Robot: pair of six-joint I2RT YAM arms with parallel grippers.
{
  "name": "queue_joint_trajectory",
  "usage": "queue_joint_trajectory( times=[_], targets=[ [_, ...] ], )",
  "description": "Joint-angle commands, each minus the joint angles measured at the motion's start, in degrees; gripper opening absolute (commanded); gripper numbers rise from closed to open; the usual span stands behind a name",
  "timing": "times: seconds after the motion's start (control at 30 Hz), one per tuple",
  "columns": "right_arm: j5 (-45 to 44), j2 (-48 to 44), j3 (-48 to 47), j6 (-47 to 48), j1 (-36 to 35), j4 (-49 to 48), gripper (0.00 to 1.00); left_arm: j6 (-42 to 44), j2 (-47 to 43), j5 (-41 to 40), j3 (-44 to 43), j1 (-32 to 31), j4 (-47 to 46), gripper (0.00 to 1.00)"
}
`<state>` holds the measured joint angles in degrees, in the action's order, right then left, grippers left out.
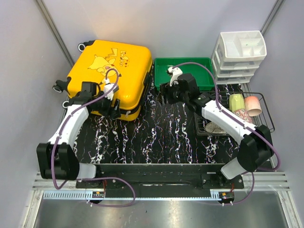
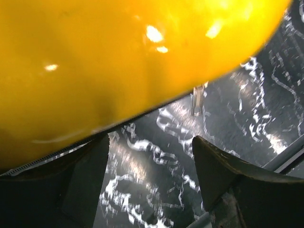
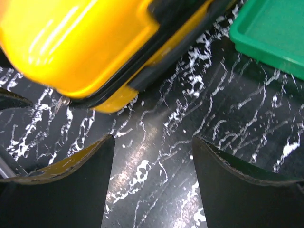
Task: Open, take out, and arrange the luggage
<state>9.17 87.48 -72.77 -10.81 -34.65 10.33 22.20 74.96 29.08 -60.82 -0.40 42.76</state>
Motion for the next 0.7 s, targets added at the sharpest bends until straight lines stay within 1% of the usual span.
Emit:
queue_joint_trajectory(
  times=[0.0, 0.07, 0.2, 0.3, 0.33, 0.4, 0.43, 0.47, 0.5, 0.53, 0.6, 0.63, 0.67],
  targets=[
    [1.29, -2.58, 0.79, -0.62, 2.04, 1.54, 0.75, -5.40, 8.09, -0.25, -6.06, -6.87, -16.57, 0.75],
    [1.38, -3.28, 1.14, -0.71, 2.92, 1.71, 0.74, -5.76, 10.20, -0.34, -9.82, -8.20, -15.70, 0.75],
    [1.55, -5.12, 2.54, -1.32, 4.24, 2.15, 0.73, -2.52, 9.42, 0.28, -15.73, -8.91, -7.28, 0.77],
    [2.78, -6.01, 3.95, -1.76, 4.68, 1.89, 0.67, 1.88, 5.12, -0.78, -15.74, -8.91, -4.72, 0.77],
    [3.74, -5.83, 4.22, -2.37, 4.68, 1.80, 0.64, 2.50, 3.80, -1.13, -15.30, -8.91, -4.45, 0.77],
    [6.11, -5.22, 5.00, -5.26, 4.68, 0.49, 0.61, 1.54, 0.29, -1.22, -14.33, -8.91, -3.22, 0.79],
    [9.00, -4.52, 5.53, -6.93, 4.68, -0.56, 0.59, -1.08, -0.86, -1.13, -13.81, -8.83, -3.21, 0.80],
    [10.07, -3.99, 6.06, -8.77, 4.60, -3.44, 0.54, -2.75, -3.39, -1.83, -12.41, -8.82, -3.21, 0.81],
    [10.60, -3.38, 6.41, -11.75, 4.07, -4.52, 0.52, -4.86, -4.72, -2.53, -11.53, -8.65, -4.08, 0.82],
    [9.82, -1.54, 6.15, -12.65, 3.46, -5.31, 0.52, -10.10, -7.61, -3.84, -9.25, -8.47, -4.79, 0.84],
    [7.98, 1.01, 4.31, -12.57, 0.40, -5.41, 0.57, -15.75, -10.78, -5.17, -6.35, -7.33, -6.98, 0.88],
    [5.19, 1.81, 3.78, -12.14, -0.84, -5.75, 0.59, -21.26, -13.93, -6.57, -3.63, -6.72, -7.60, 0.89],
    [4.37, 2.68, 2.73, -11.61, -2.25, -6.19, 0.61, -24.01, -15.35, -6.15, -2.13, -6.02, -8.22, 0.90]
  ],
)
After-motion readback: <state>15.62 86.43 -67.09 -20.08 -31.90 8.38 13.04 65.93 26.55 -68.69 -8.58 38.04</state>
